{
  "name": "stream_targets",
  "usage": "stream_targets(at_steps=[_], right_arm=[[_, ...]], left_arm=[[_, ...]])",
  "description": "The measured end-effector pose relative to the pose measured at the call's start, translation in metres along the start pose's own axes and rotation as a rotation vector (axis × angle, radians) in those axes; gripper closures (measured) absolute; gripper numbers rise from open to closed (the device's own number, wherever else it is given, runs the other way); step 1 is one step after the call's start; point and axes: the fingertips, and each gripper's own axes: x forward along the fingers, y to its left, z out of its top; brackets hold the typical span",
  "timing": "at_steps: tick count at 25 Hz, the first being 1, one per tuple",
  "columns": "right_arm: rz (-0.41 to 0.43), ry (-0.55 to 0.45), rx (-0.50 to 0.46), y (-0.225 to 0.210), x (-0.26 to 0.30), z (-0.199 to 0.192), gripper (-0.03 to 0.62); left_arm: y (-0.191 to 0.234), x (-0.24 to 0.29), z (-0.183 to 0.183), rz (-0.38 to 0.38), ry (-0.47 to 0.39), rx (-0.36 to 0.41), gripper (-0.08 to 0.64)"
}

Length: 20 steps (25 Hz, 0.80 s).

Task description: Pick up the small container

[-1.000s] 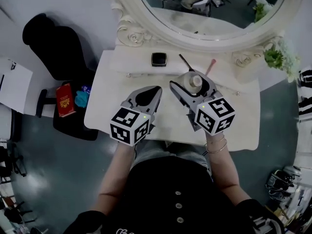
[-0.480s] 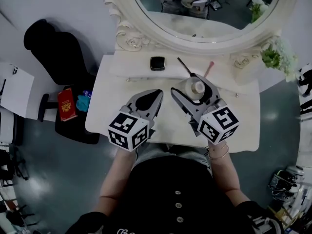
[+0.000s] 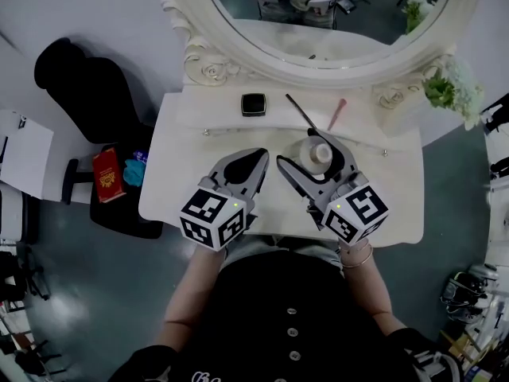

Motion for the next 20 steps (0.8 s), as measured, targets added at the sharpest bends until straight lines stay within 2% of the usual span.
stream_targets(at_steps=[20], right_arm=[[-0.004,0.051,0.022,0.006,-0.01,-0.029,0.253]], left_arm=[[-0.005,-0.002,-0.038,-0.018,0.099,-0.014,0.548]])
